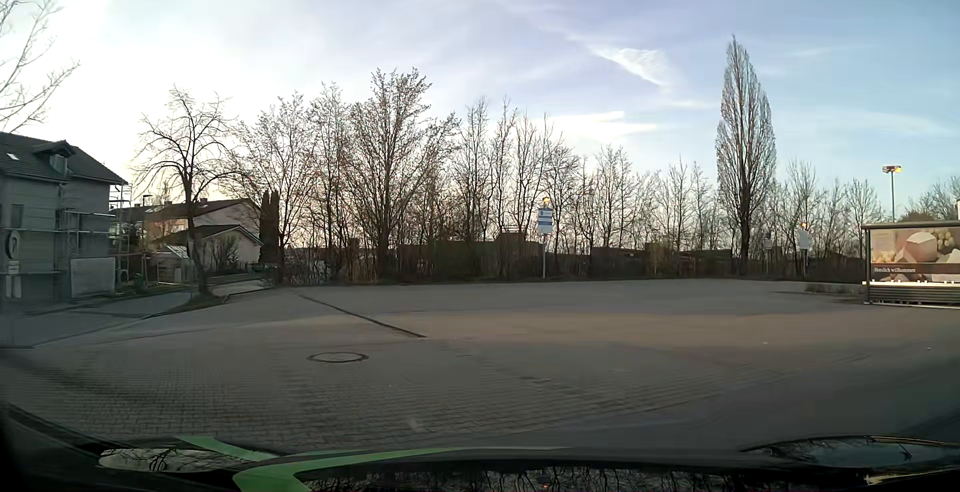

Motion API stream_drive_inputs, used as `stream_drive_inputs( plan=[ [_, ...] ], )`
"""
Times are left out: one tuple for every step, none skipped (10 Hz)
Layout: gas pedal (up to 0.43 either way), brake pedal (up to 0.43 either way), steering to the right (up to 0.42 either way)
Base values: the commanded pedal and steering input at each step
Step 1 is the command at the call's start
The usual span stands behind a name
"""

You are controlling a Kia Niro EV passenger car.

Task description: Follow the waypoints while adhering to traffic rules and regulations

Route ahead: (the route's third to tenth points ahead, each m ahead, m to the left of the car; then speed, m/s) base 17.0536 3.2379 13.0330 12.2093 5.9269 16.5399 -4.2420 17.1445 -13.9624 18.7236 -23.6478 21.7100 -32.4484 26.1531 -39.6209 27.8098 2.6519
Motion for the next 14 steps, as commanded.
stream_drive_inputs(
  plan=[
    [0.020,0.000,-0.004],
    [0.008,0.000,-0.004],
    [0.008,0.000,-0.004],
    [0.008,0.000,-0.004],
    [0.008,0.000,-0.004],
    [0.008,0.000,-0.004],
    [0.008,0.000,-0.007],
    [0.008,0.000,-0.014],
    [0.008,0.000,-0.027],
    [0.008,0.000,-0.035],
    [0.008,0.000,-0.044],
    [0.008,0.000,-0.047],
    [0.020,0.000,-0.047],
    [0.020,0.000,-0.046]
  ],
)
